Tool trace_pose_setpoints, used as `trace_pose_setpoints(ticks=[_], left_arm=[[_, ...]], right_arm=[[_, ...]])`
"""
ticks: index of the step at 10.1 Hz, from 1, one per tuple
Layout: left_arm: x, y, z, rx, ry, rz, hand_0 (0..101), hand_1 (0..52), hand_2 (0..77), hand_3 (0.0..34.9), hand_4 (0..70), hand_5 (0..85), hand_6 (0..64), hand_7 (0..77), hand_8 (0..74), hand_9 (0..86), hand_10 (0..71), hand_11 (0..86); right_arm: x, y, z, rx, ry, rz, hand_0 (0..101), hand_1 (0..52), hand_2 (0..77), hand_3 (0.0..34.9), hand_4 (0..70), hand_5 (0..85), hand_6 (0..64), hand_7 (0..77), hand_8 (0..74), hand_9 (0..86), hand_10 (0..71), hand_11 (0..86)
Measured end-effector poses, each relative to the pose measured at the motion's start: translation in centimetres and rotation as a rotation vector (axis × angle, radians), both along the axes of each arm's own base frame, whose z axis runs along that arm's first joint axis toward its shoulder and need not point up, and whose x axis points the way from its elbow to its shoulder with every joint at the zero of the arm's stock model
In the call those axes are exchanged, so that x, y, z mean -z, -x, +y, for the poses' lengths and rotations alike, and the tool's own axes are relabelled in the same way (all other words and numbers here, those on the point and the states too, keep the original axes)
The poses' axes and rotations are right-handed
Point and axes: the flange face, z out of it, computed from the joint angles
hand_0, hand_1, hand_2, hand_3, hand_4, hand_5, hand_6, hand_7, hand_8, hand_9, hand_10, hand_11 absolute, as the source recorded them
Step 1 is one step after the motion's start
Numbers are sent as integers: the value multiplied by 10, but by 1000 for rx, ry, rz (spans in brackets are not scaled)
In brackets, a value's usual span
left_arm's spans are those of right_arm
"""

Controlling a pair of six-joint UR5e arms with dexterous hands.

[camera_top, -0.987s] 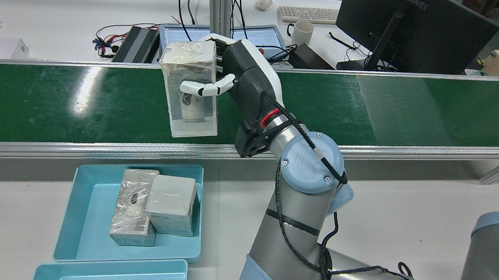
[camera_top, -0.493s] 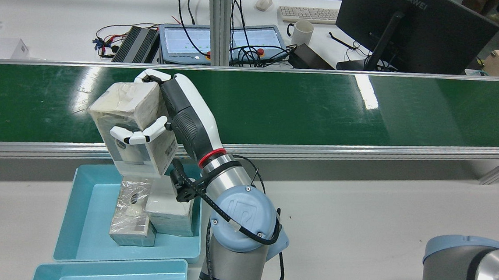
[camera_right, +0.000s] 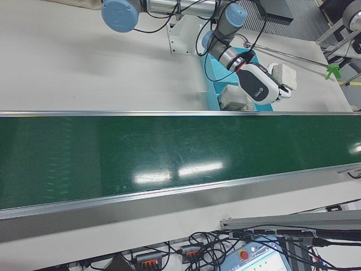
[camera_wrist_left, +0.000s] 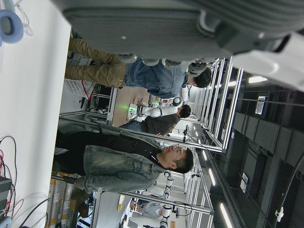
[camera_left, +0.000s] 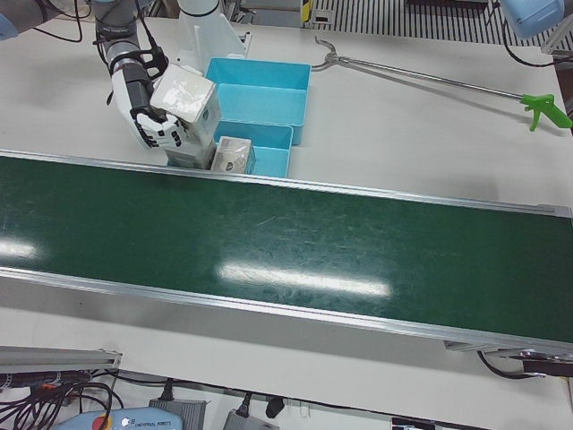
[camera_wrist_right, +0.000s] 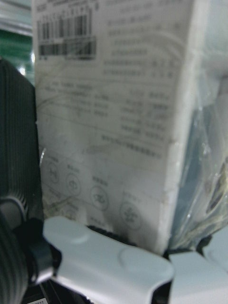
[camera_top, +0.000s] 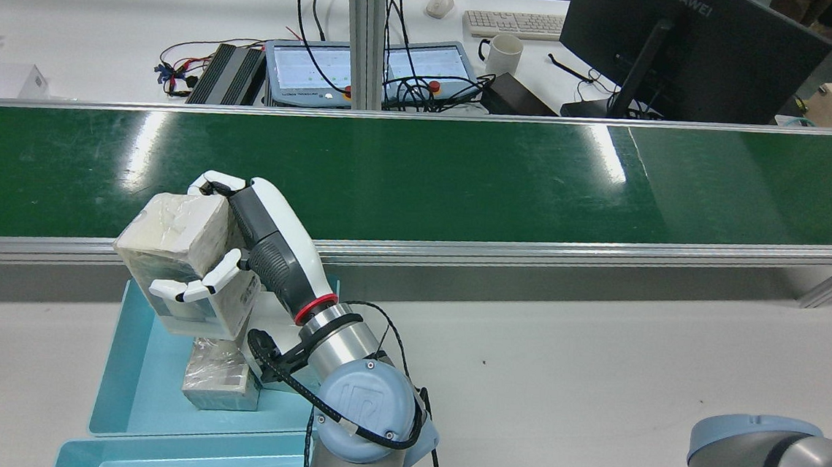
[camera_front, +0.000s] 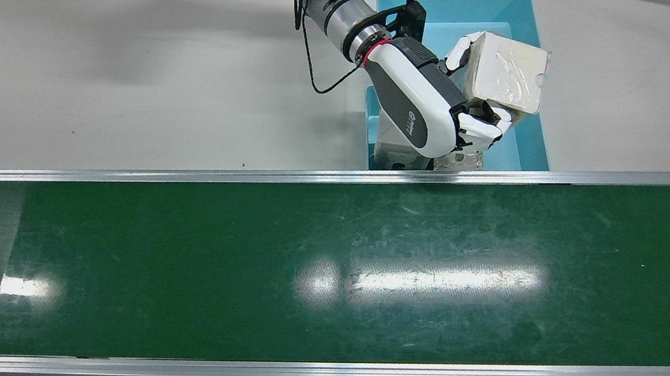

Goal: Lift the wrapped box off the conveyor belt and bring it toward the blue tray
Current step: 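Lift the wrapped box off the belt and carry it over the blue tray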

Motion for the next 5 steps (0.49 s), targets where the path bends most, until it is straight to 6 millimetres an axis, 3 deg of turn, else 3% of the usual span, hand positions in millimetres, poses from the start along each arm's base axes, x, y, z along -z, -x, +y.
trace_pose_setpoints(ticks=[1, 2, 3, 4, 5], left_arm=[[0, 0, 0, 0, 0, 0, 0, 0, 5, 0, 5, 11, 5, 5, 5, 5, 0, 5], [0, 0, 0, 0, 0, 0, 0, 0, 5, 0, 5, 11, 0, 5, 5, 0, 5, 5], [0, 0, 0, 0, 0, 0, 0, 0, 5, 0, 5, 11, 0, 5, 5, 0, 5, 5], [0, 0, 0, 0, 0, 0, 0, 0, 11, 0, 0, 11, 0, 5, 5, 5, 0, 5], [0, 0, 0, 0, 0, 0, 0, 0, 5, 0, 5, 11, 5, 5, 5, 0, 0, 5]], right_arm=[[-3, 8, 5, 12, -1, 6, 490, 38, 349, 0, 120, 764, 409, 774, 349, 824, 305, 851], [-6, 13, 9, 22, -2, 11, 490, 38, 349, 0, 120, 764, 409, 774, 349, 824, 305, 851], [-7, 17, 12, 29, -3, 12, 471, 120, 142, 0, 98, 16, 196, 774, 71, 93, 207, 698], [-6, 20, 14, 34, -6, 7, 471, 120, 142, 0, 98, 16, 196, 774, 71, 93, 207, 698], [-4, 21, 16, 42, -13, -1, 467, 196, 11, 0, 76, 65, 49, 774, 0, 0, 11, 16]])
